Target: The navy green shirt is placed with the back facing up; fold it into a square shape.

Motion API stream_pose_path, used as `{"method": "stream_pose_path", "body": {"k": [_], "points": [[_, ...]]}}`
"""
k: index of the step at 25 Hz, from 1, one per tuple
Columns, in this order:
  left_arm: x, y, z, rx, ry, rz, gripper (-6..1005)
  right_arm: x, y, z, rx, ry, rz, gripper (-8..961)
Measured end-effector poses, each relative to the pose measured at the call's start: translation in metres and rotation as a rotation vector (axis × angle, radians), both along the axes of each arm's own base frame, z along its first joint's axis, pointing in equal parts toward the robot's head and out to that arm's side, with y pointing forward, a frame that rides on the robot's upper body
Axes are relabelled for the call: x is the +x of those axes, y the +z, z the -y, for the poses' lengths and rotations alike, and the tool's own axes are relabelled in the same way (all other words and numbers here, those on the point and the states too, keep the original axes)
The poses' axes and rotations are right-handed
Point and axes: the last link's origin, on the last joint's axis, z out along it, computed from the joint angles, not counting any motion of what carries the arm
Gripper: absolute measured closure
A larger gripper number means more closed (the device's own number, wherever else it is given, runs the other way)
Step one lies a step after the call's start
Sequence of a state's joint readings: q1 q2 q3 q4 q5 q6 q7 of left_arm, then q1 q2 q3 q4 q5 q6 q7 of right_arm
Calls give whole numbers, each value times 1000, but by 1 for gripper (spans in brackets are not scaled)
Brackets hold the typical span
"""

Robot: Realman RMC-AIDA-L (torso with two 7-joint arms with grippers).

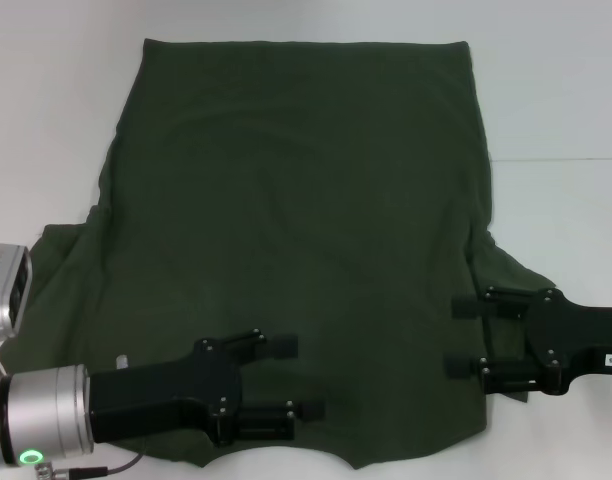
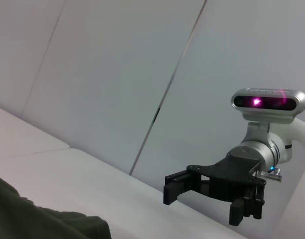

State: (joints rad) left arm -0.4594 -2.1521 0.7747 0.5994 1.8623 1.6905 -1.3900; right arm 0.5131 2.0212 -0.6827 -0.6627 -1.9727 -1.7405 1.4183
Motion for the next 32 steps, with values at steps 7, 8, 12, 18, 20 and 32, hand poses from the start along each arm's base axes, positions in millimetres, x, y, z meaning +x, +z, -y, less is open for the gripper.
{"method": "stream_pose_path", "body": {"k": [7,8,12,18,20,32], "points": [[-1,-1,1,-6,5,0,65,-1,-2,1,-4,-1,-5,59],[-1,-1,1,-6,5,0,65,-1,-3,1,-4,-1,-6,59],[-2,0,-1,-10,34,6,65,-2,-4,1,-4,-2,-12,60],[-11,12,-16,56,186,43,65,-7,-10,2,-10,-10,-39,60],[-16,16,-21,91,223,49,65,-8,-12,2,-13,-17,-44,60],[-56,43,-65,295,564,-18,65,-28,-30,-9,-48,-41,-87,61]]}}
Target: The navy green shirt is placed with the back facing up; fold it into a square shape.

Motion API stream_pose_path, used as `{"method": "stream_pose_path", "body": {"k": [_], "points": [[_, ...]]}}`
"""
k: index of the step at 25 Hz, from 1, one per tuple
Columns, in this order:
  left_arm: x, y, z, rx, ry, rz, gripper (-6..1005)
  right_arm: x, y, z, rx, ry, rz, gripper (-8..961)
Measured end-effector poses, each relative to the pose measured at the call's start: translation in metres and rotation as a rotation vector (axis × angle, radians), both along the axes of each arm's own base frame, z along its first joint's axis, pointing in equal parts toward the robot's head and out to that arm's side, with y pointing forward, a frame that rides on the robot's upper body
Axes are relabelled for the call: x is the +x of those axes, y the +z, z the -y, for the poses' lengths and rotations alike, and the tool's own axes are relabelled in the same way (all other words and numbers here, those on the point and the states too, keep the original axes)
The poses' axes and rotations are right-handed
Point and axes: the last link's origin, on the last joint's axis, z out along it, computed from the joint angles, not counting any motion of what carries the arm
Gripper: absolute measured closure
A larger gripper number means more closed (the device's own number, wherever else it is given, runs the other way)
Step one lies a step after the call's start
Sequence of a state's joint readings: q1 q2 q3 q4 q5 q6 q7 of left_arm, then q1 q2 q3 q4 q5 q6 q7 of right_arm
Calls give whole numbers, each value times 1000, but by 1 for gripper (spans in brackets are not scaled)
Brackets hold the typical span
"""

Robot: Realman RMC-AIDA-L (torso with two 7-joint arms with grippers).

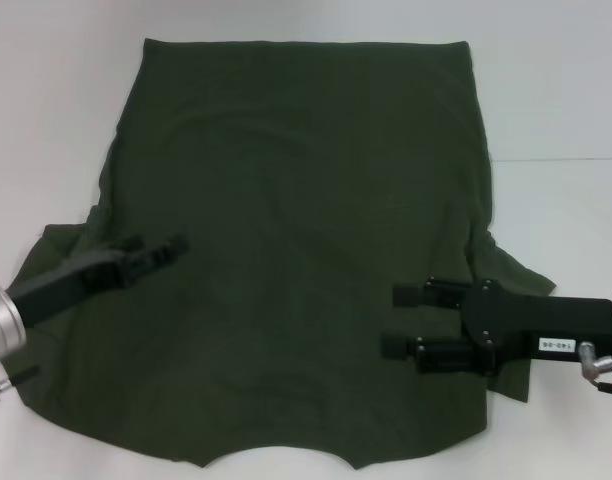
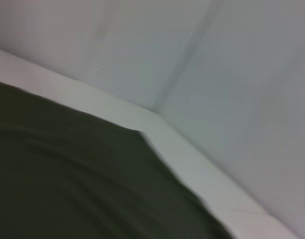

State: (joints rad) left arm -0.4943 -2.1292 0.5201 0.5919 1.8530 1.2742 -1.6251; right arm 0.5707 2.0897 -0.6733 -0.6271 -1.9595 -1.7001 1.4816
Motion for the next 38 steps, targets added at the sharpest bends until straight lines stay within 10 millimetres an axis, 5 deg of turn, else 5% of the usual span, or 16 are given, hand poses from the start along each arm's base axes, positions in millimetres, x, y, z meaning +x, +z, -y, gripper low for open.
{"method": "stream_pose_path", "body": {"k": [15,38], "points": [[-34,16,-46,195,311,-186,66,-4,-3,-11,12,-64,-24,61],[-60,14,-44,251,432,-326,66,-3,-5,-14,19,-82,-24,63]]}}
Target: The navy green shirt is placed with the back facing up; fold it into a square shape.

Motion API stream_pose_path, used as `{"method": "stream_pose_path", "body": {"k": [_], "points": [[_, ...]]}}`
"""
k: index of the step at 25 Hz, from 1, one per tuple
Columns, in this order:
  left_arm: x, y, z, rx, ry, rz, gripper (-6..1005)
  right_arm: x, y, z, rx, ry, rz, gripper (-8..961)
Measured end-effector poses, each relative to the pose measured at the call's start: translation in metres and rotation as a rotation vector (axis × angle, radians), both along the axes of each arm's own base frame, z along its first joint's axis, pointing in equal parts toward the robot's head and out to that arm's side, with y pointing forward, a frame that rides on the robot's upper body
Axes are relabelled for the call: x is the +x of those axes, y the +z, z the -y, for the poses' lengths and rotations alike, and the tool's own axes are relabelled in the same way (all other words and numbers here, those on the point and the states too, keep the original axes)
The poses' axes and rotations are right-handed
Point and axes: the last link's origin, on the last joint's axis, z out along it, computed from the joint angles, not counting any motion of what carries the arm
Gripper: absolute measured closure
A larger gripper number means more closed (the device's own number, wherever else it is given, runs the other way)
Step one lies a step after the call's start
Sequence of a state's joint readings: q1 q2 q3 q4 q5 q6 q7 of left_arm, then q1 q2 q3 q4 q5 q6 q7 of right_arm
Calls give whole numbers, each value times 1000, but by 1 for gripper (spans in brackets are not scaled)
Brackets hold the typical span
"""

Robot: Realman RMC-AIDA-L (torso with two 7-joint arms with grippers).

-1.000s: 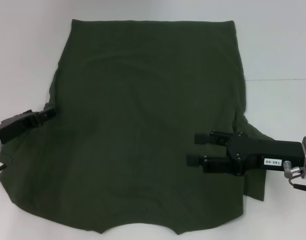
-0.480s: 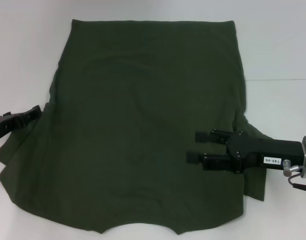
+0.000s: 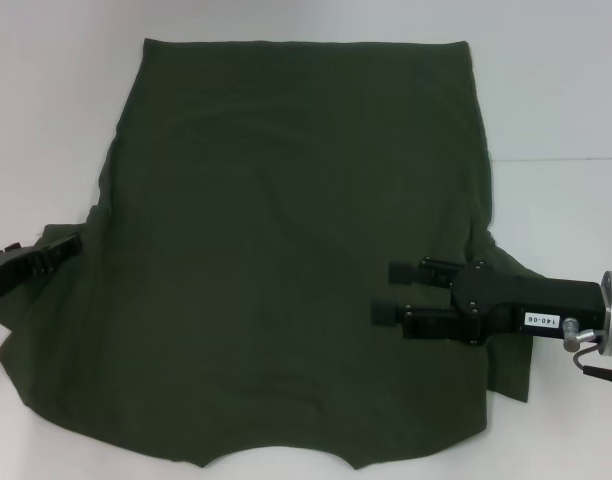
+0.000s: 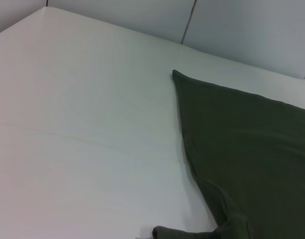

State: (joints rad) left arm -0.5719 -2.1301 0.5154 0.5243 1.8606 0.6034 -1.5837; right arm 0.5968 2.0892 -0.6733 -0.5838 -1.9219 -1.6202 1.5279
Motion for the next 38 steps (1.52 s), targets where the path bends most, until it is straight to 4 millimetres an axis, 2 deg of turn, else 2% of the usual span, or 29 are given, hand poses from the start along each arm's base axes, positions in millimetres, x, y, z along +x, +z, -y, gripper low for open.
{"method": "stream_pose_path", "body": {"k": [5,11,22,27,30,36,38], "points": [[-1,-1,0,3,12,-6,66,0,0,0,0,0,0,63],[-4,-2,-1,1,26,-49,161,0,1,0,5,-1,-6,63],[-2,-3,-1,-10,7,-80,394,0,1,0,5,-3,-7,64],[-2,-3,-2,-9,7,-82,632,0,1,0,5,-3,-7,64],[-2,-2,-2,-7,7,-83,874,0,1,-1,5,-3,-8,64],[-2,0,-3,-1,7,-83,990,-1,1,-1,9,-2,-11,65],[-2,3,-4,4,5,-89,990,-1,2,-1,12,-3,-15,65]]}}
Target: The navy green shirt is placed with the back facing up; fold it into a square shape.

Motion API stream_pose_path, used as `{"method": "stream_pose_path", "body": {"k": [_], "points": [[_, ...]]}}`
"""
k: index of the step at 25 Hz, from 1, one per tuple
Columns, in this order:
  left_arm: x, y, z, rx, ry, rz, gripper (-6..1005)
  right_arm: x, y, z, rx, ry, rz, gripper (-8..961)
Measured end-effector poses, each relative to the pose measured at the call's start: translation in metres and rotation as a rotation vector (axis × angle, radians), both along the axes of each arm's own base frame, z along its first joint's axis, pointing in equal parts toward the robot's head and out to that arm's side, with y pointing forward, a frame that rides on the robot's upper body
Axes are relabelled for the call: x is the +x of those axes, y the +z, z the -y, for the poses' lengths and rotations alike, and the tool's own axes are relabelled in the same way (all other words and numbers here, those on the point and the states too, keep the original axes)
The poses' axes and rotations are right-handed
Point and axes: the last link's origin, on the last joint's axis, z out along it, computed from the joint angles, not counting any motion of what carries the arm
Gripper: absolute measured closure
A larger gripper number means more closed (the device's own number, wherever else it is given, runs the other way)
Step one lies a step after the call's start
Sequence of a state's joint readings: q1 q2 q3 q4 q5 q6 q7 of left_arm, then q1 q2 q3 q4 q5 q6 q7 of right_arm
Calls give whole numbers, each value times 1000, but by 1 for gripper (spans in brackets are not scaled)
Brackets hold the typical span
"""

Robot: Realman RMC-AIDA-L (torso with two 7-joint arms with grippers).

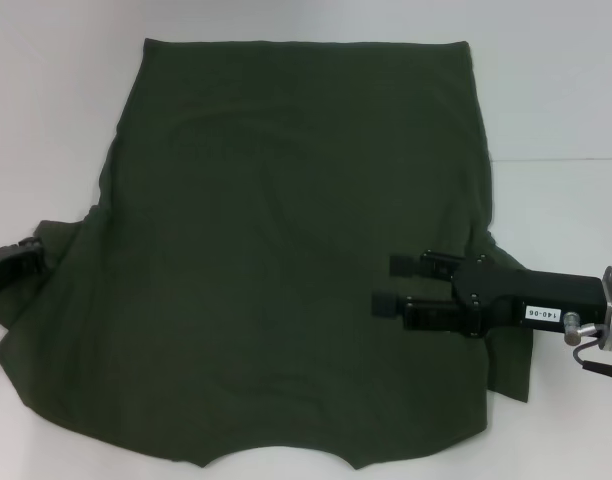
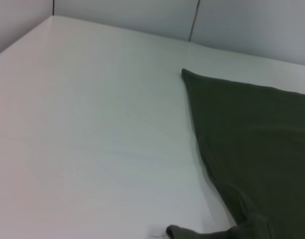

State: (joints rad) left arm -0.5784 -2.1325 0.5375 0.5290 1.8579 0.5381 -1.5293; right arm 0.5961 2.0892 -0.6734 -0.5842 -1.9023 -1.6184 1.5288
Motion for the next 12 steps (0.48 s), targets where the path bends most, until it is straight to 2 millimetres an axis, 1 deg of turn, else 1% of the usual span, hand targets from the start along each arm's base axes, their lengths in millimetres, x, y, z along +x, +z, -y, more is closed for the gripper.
{"method": "stream_pose_path", "body": {"k": [12], "points": [[2,27,-10,55,-22,-79,990,2,-4,1,-5,-19,-8,65]]}}
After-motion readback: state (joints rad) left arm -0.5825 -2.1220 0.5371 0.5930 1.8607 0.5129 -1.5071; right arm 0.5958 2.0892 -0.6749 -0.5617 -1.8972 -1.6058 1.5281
